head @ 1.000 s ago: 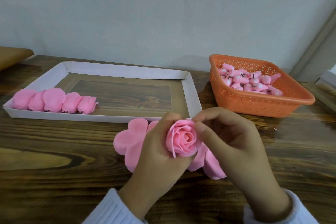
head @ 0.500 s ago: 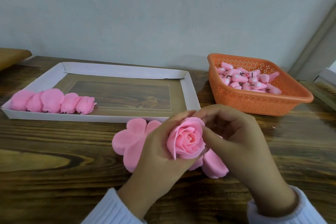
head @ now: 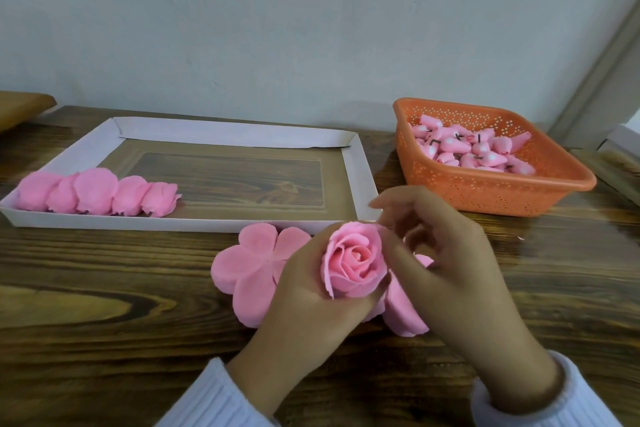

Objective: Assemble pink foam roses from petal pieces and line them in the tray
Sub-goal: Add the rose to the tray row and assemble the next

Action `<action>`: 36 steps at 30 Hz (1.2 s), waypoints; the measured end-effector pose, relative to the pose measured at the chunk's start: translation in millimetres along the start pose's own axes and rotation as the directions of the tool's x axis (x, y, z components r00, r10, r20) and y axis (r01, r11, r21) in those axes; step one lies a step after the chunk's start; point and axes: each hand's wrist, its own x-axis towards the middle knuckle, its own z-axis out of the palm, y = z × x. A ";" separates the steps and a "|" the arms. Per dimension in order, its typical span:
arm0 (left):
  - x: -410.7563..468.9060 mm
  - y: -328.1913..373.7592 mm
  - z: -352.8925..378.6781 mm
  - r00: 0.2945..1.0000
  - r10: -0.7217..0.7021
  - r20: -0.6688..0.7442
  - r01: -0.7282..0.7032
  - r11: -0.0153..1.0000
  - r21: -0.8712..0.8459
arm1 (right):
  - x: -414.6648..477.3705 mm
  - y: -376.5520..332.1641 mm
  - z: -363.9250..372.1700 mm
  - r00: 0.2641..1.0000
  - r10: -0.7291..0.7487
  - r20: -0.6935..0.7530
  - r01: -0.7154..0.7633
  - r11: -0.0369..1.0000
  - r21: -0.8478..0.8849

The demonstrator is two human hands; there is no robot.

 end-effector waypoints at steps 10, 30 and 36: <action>1.7 0.9 -3.2 0.999 -0.013 0.033 0.013 1.000 0.005 | 0.7 -3.6 -5.1 0.986 -0.114 0.119 0.109 0.993 0.049; -0.3 1.9 -2.7 0.998 -0.013 0.066 0.022 0.992 -0.127 | 0.3 -3.1 -4.2 0.988 -0.081 0.131 0.074 0.996 0.058; 0.5 1.6 -4.0 0.995 0.028 0.097 -0.018 0.995 -0.096 | -0.7 -5.3 -3.6 0.992 -0.007 0.126 -0.011 0.990 0.143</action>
